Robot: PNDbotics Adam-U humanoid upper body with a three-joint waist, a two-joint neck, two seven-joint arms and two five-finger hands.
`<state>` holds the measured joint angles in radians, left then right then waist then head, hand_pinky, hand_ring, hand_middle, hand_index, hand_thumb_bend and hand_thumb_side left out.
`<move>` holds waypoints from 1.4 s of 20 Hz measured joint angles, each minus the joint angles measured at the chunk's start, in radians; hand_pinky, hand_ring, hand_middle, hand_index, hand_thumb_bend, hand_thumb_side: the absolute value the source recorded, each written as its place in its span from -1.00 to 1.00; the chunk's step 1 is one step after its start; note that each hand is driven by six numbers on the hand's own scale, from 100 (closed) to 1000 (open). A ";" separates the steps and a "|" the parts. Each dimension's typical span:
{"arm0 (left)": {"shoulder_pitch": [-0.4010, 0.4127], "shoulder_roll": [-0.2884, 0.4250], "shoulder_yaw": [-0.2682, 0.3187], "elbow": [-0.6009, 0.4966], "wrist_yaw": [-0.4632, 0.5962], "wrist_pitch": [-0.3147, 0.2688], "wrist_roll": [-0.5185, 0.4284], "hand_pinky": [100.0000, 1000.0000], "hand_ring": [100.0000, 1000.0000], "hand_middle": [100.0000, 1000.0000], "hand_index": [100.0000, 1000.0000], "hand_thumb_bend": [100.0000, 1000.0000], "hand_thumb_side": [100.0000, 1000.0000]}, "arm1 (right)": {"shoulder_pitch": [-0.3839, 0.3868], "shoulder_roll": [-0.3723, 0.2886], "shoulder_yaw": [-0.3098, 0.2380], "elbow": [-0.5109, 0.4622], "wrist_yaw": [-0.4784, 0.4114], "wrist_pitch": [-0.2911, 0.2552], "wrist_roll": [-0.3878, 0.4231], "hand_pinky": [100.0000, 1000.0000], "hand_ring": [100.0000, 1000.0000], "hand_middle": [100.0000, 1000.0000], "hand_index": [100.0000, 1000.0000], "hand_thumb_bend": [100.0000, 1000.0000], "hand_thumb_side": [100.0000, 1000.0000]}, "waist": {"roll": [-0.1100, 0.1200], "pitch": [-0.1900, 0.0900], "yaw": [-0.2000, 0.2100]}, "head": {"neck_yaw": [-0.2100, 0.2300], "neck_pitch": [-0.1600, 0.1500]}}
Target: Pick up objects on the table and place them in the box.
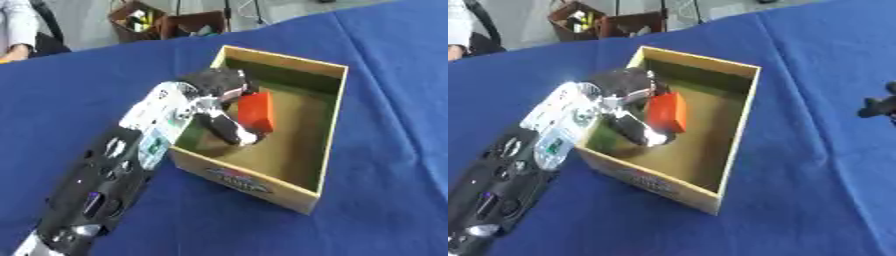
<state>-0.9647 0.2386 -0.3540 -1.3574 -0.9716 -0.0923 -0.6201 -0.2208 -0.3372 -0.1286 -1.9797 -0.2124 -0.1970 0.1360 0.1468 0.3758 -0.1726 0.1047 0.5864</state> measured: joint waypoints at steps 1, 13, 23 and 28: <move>0.000 -0.002 0.000 0.002 -0.003 -0.010 -0.019 -0.52 0.09 0.34 0.58 -1.00 -0.16 | 0.000 0.000 0.000 0.000 0.000 0.000 0.000 0.66 0.15 -0.04 0.44 -1.00 0.68 | 0.000 0.000 0.000 | 0.001 0.000; 0.001 -0.003 0.004 0.004 -0.023 -0.060 -0.139 0.05 0.57 0.71 1.00 -0.40 0.07 | 0.000 0.008 0.006 0.000 0.000 0.006 0.006 0.66 0.15 -0.04 0.44 -1.00 0.69 | 0.000 0.000 0.001 | 0.004 -0.001; 0.001 -0.003 0.013 -0.001 -0.032 -0.046 -0.127 0.14 0.63 0.78 1.00 -0.11 0.22 | 0.000 0.009 0.008 0.000 0.000 0.013 0.006 0.66 0.15 -0.04 0.44 -1.00 0.69 | 0.000 -0.006 0.003 | 0.006 -0.009; 0.001 -0.003 0.023 -0.026 -0.032 -0.027 -0.105 0.11 0.61 0.76 1.00 -0.18 0.23 | 0.000 0.010 0.012 0.000 0.000 0.015 0.007 0.66 0.15 -0.04 0.44 -1.00 0.69 | -0.001 -0.012 0.008 | 0.006 -0.009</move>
<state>-0.9641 0.2359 -0.3310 -1.3831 -1.0038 -0.1196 -0.7250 -0.2211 -0.3270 -0.1171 -1.9797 -0.2126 -0.1817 0.1427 0.1463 0.3634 -0.1644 0.1111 0.5775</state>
